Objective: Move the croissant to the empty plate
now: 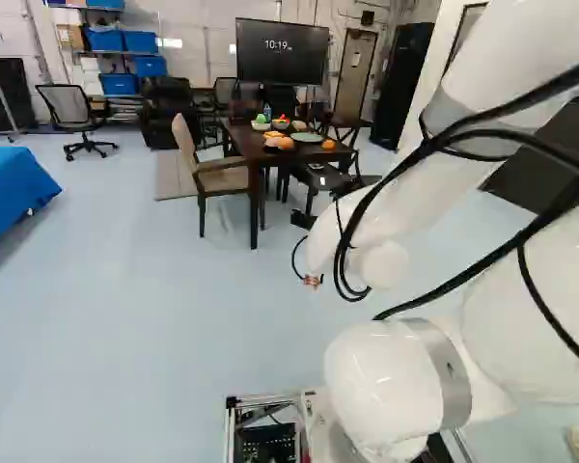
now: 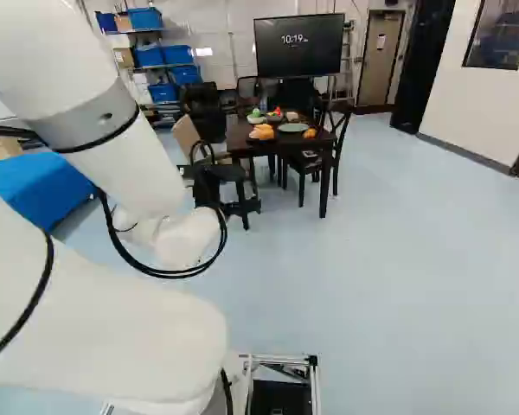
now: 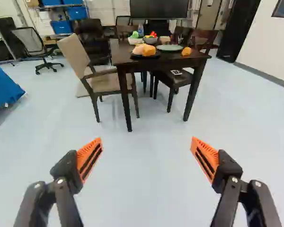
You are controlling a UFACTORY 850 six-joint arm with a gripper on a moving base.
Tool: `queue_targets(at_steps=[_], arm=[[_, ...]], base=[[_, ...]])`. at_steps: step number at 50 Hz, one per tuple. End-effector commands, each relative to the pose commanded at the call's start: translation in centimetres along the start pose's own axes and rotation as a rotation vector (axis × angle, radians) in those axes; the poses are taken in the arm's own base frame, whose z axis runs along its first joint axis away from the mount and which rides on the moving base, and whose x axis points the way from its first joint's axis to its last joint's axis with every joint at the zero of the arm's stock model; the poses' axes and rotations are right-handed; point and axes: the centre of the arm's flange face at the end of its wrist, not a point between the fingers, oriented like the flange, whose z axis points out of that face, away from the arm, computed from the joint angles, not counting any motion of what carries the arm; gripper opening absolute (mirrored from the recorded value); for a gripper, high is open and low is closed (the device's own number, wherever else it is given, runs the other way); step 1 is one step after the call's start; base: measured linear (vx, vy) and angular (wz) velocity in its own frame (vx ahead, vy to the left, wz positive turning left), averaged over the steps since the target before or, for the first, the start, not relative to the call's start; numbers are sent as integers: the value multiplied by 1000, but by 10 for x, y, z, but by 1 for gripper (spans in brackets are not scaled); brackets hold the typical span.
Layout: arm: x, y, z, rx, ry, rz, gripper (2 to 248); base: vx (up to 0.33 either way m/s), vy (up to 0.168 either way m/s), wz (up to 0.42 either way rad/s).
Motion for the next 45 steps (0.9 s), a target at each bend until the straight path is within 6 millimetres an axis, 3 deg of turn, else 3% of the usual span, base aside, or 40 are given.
queue_targets(at_steps=[45], arm=[[0,0,0,0,0,0,247]], base=[[13,0,0]])
